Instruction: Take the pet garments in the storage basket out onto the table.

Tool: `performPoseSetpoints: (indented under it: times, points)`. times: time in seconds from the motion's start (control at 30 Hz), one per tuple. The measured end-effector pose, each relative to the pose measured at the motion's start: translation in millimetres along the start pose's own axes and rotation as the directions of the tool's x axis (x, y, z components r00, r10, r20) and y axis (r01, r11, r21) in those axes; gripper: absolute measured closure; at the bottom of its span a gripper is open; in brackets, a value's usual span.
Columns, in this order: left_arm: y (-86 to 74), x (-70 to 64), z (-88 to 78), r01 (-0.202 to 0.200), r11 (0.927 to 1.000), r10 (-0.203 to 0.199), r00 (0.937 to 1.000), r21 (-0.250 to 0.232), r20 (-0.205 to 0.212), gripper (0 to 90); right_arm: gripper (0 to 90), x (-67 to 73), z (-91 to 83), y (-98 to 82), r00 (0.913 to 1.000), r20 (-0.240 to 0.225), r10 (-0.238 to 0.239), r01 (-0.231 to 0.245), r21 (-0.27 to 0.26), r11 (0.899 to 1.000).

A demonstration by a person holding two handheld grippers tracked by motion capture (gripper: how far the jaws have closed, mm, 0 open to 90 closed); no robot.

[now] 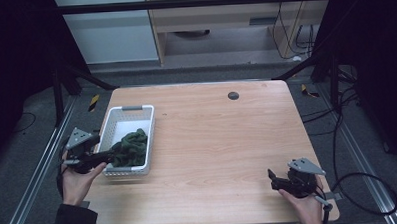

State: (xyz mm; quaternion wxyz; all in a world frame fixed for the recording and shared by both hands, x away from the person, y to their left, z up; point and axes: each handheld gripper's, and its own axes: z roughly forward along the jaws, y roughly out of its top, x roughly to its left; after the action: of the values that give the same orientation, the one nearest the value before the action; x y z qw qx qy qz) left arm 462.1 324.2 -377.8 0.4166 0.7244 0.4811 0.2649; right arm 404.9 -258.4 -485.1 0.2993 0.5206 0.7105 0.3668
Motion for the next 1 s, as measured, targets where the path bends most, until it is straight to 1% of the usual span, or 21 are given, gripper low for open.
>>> performPoseSetpoints:
  times: [0.13,0.2,0.43,0.53,0.63,0.73,0.87,1.0]
  points:
    - [5.0,1.2,8.1,-0.008,0.9996,0.008,1.0,0.027,0.003,15.0,8.0,0.2,0.7,0.4,1.0,-0.001,-0.002,0.002,0.0,1.0]
    - [8.1,0.8,12.3,-0.028,0.9987,0.029,0.9996,0.041,-0.002,14.6,8.0,0.2,0.7,0.5,1.0,-0.003,-0.002,0.002,0.0,1.0]
    - [15.5,2.3,26.4,-0.055,0.993,0.056,0.9985,0.104,0.002,12.8,7.9,-0.2,0.6,0.7,1.0,-0.001,-0.004,0.004,-0.002,1.0]
    - [17.6,3.4,29.9,-0.064,0.9905,0.065,0.9979,0.121,0.003,12.6,7.9,0.0,0.9,0.8,1.0,-0.002,-0.005,0.005,0.0,1.0]
    - [19.6,5.5,33.0,-0.058,0.9899,0.058,0.9983,0.13,0.005,12.5,7.9,0.4,1.2,1.1,1.0,-0.004,-0.002,0.002,0.001,1.0]
    - [21.0,7.0,35.1,-0.061,0.9883,0.062,0.9981,0.14,-0.002,12.4,7.9,0.2,1.5,1.2,1.0,-0.005,-0.006,0.006,0.002,1.0]
    - [22.7,7.4,40.5,-0.069,0.9837,0.07,0.9976,0.166,0.002,12.0,7.9,-0.2,1.7,1.6,1.0,-0.005,-0.005,0.005,0.0,1.0]
    - [22.7,7.3,44.6,-0.07,0.9811,0.07,0.9975,0.18,0.007,11.7,7.8,-0.5,1.9,1.7,1.0,-0.004,-0.006,0.006,-0.001,1.0]
